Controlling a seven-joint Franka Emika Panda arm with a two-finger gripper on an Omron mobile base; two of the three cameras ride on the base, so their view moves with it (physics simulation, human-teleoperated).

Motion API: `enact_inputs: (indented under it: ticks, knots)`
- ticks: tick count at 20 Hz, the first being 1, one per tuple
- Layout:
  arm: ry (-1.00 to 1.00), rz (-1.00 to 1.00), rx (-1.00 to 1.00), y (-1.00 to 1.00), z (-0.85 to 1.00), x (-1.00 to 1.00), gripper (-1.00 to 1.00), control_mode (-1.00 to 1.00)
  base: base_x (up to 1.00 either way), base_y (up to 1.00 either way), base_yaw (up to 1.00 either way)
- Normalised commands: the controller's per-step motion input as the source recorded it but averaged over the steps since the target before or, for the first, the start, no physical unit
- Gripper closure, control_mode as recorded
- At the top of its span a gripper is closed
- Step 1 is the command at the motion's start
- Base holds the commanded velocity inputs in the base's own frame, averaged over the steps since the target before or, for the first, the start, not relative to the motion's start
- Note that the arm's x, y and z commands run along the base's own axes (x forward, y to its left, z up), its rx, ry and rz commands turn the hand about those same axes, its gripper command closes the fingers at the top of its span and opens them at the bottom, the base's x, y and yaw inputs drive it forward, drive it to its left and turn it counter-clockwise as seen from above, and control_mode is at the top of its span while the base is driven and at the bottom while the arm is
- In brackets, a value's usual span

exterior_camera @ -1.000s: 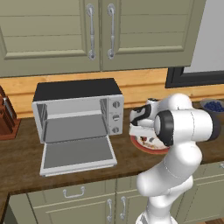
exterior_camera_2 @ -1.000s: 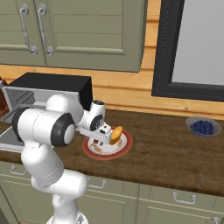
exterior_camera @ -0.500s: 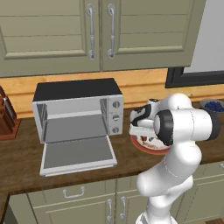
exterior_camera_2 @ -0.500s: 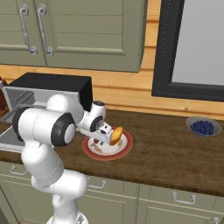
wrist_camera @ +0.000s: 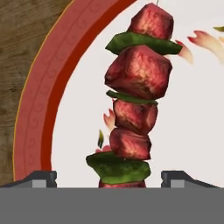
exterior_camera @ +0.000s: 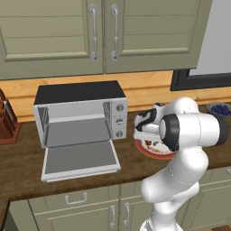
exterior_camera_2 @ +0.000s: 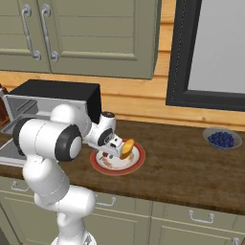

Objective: Pick up the kebab skewer and baguette bread, and place them inside the toaster oven. Close the toaster oven door and start by setting the timer.

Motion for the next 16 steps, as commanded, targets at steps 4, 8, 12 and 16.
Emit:
enact_inputs:
  ticks: [4,8,12,16]
  knots:
    - [-0.01,-0.01,0.00,-0.06,-0.15,0.00,1.00,-1.00,0.00,0.00,0.00]
    - [0.00,-0.02,0.00,-0.03,-0.02,-0.01,1.00,-1.00,0.00,0.00,0.00]
    - [0.00,-0.01,0.00,-0.08,0.09,-0.18,1.00,-1.00,0.00,0.00,0.00]
    - [-0.02,0.00,0.02,0.00,0.95,-0.75,1.00,-1.00,0.00,0.00,0.00]
